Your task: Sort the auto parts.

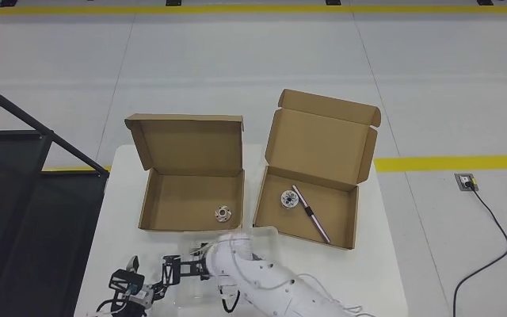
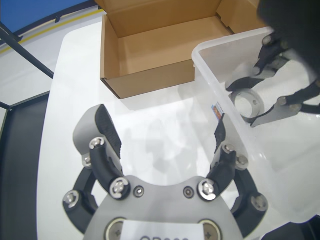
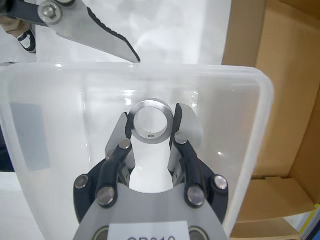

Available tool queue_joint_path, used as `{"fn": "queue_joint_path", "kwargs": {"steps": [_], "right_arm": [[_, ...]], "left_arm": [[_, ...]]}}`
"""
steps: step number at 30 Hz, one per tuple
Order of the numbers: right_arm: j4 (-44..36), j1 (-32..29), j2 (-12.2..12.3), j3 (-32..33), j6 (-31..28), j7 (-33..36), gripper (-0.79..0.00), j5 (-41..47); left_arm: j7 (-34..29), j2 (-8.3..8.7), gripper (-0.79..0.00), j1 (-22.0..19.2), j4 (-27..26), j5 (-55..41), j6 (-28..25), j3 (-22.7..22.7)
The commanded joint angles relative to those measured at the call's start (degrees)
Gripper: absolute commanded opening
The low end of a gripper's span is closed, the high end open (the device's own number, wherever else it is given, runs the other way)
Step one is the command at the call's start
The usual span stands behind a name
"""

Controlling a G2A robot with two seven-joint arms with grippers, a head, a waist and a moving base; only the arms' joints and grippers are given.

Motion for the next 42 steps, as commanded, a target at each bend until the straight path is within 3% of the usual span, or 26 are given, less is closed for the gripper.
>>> {"fn": "queue_joint_path", "kwargs": {"steps": [1,7,14,28,30,33,42], "right_arm": [[-4.08,-2.15,1.89,3.08,-1.39,-1.03,-0.785,-1.35],[-16.69,-10.78,7.06,13.36,-1.85,-11.31,-0.785,-6.91],[-21.2,-18.36,11.05,21.99,0.99,-38.35,-0.785,-14.58],[-21.06,-18.56,11.18,22.26,1.27,-39.36,-0.785,-14.73],[-21.21,-18.92,11.26,22.73,1.68,-42.17,-0.785,-12.91],[-20.08,-18.22,11.59,24.6,-0.33,-50.91,-0.785,-8.67],[-8.92,-13.21,12.47,27.42,-10.85,-92.83,-0.785,-0.15]], "left_arm": [[0.14,-0.01,0.0,0.1,-0.07,-0.03,-0.03,-0.02],[0.28,-0.07,0.0,0.19,0.15,-0.29,0.04,-0.15],[0.52,-0.1,0.0,0.13,0.56,-0.17,0.24,-0.4],[0.47,-0.08,0.0,0.08,0.51,-0.72,-0.49,-1.5],[0.49,-0.07,0.0,0.13,0.26,-0.54,-0.68,-1.54],[0.58,-0.05,0.0,0.22,0.12,-0.51,-0.94,-1.82],[1.34,-0.02,0.0,0.25,0.84,-1.74,-1.57,-2.95]]}}
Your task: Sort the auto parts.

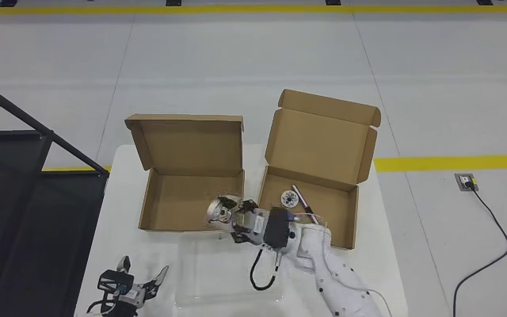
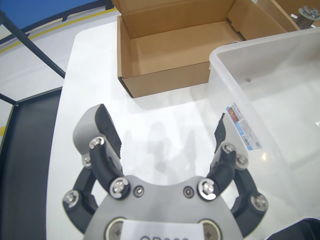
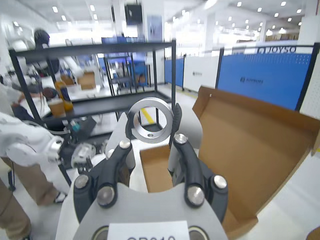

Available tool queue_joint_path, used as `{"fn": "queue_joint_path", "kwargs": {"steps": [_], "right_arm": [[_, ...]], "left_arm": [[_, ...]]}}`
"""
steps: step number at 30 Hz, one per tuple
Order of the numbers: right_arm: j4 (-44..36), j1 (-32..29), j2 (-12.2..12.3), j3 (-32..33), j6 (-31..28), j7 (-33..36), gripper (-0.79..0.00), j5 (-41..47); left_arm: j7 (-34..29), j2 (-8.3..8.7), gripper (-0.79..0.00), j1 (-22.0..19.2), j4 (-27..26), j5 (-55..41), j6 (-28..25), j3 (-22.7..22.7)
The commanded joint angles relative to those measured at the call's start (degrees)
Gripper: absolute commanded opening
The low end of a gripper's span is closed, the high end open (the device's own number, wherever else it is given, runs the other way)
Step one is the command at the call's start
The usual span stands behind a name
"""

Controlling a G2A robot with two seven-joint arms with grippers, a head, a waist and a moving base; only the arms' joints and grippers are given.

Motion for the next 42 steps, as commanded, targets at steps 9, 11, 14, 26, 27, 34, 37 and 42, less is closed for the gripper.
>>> {"fn": "queue_joint_path", "kwargs": {"steps": [9,11,14,26,27,34,37,42], "right_arm": [[-4.03,2.99,1.51,-3.47,-4.9,-5.96,-0.785,28.78],[-4.03,2.99,1.51,-3.47,-4.9,-5.96,-0.785,28.78],[-4.03,2.99,1.51,-3.47,-4.9,-5.96,-0.785,28.78],[3.92,9.48,1.56,-9.14,-10.16,-0.65,-0.785,24.38],[5.38,10.43,1.38,-10.06,-10.16,-0.65,-0.785,23.54],[15.56,16.7,-0.89,-15.8,-7.7,-2.9,-0.785,17.06],[20.14,19.73,-2.63,-18.5,-3.93,-0.65,-0.785,15.3],[25.33,24.43,-6.45,-22.55,2.0,12.79,-0.785,18.44]], "left_arm": [[0.5,-0.01,0.0,0.12,0.1,-0.23,-0.5,-0.42],[0.5,-0.01,0.0,0.12,0.1,-0.23,-0.5,-0.42],[0.5,-0.01,0.0,0.12,0.1,-0.23,-0.5,-0.42],[-0.03,0.03,0.0,-0.53,0.39,-0.89,-1.07,-0.95],[-0.03,0.03,0.0,-0.54,0.4,-0.89,-1.1,-0.97],[-0.12,0.02,0.0,-0.63,0.69,-1.44,-1.41,-1.35],[-0.09,0.01,0.0,-0.67,0.81,-1.65,-1.59,-1.46],[0.22,0.0,0.0,-0.54,0.83,-2.14,-1.72,-1.89]]}}
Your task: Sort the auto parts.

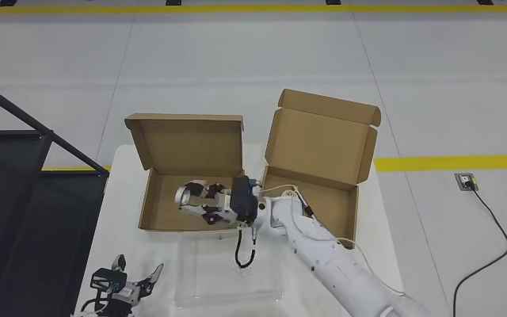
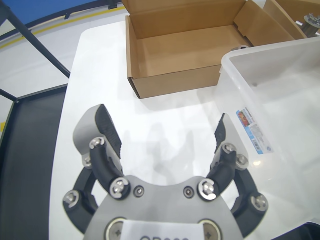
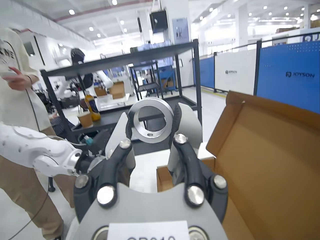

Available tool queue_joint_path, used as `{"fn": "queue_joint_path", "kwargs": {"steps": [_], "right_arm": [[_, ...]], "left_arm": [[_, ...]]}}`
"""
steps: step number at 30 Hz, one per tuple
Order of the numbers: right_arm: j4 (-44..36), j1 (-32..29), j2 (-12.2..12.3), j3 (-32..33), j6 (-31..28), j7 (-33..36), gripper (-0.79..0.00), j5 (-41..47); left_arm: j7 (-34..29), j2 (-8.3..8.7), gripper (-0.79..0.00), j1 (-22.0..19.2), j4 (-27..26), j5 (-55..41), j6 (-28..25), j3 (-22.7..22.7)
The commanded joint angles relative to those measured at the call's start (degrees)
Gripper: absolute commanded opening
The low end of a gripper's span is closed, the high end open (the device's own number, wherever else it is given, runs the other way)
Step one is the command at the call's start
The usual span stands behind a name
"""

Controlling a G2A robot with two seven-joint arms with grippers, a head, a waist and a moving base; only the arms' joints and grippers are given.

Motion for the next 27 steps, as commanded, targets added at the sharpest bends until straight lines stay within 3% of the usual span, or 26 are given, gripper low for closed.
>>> {"fn": "queue_joint_path", "kwargs": {"steps": [1,8,13,16,27], "right_arm": [[1.83,1.84,-1.51,-1.22,2.49,6.79,-0.785,1.8],[8.25,7.15,-7.67,-5.4,11.43,30.92,-0.785,9.19],[14.63,9.88,-11.77,-7.3,15.76,41.63,-0.785,13.03],[17.75,10.79,-13.07,-7.0,13.64,42.21,-0.785,15.85],[17.75,10.79,-13.07,-7.0,13.64,42.21,-0.785,15.85]], "left_arm": [[0.16,0.0,0.0,0.04,0.05,-0.36,-0.09,-0.26],[0.77,-0.02,0.0,0.48,0.45,-1.66,-0.34,-1.19],[1.01,-0.05,0.0,0.68,0.72,-2.34,-0.57,-1.62],[1.09,-0.05,0.0,0.71,0.82,-2.38,-0.7,-1.75],[0.26,-0.14,0.0,0.3,0.3,-1.64,-0.76,-1.13]]}}
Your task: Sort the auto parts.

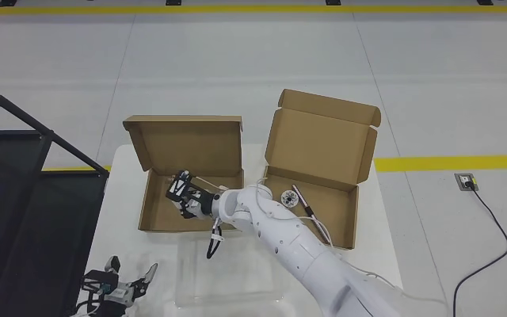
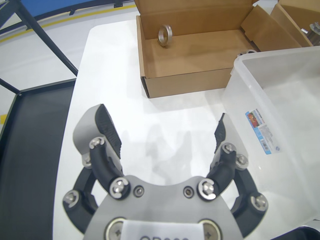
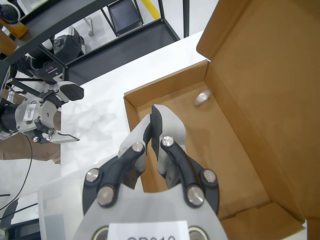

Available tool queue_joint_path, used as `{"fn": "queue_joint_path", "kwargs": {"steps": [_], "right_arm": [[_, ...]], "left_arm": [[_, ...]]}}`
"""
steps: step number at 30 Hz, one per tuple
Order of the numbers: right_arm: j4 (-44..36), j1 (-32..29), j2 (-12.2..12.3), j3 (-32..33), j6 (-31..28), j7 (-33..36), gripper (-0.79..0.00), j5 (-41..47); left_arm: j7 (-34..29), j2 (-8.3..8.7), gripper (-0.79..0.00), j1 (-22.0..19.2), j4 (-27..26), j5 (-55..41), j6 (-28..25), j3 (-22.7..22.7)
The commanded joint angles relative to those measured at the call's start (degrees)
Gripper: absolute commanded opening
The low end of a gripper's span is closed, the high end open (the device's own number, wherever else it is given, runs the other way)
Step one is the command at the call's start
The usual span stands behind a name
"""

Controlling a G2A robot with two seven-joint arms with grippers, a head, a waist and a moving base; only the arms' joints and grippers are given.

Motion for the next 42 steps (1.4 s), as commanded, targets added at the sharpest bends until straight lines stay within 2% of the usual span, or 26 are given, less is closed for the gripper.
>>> {"fn": "queue_joint_path", "kwargs": {"steps": [1,13,22,27,31,33,34,36,42], "right_arm": [[0.0,0.0,0.0,0.0,0.0,0.0,-0.785,0.0],[-2.44,-1.77,1.14,1.63,1.52,1.27,-0.785,-1.89],[-6.91,-4.1,3.61,3.99,-4.56,-3.5,-0.785,-5.16],[-13.2,-7.34,6.49,6.35,-9.13,-10.44,-0.785,-9.92],[-21.5,-12.57,9.91,9.49,-9.02,-19.54,-0.785,-17.75],[-26.32,-16.02,11.81,11.7,-8.92,-22.92,-0.517,-21.51],[-28.93,-17.88,12.77,12.95,-8.96,-24.26,-0.422,-23.3],[-34.09,-21.83,14.68,15.77,-9.27,-26.13,0.0,-26.6],[-49.77,-35.28,19.57,25.35,-8.65,-32.47,0.0,-34.49]], "left_arm": [[-0.01,-0.04,0.0,0.01,-0.18,0.4,0.22,0.31],[0.26,-0.19,0.0,0.48,-0.47,0.94,1.23,0.55],[1.03,-0.3,0.0,1.1,-0.62,0.35,1.47,0.28],[1.59,-0.32,0.0,1.35,-0.81,0.33,1.13,0.14],[1.6,-0.31,0.0,1.37,-0.89,0.76,1.0,0.08],[1.52,-0.31,0.0,1.3,-1.01,0.9,0.9,0.0],[1.45,-0.3,0.0,1.29,-1.13,0.87,0.84,-0.13],[1.41,-0.28,0.0,1.39,-1.4,0.65,0.76,-0.47],[1.53,-0.26,0.0,1.89,-2.23,0.19,0.29,-1.2]]}}
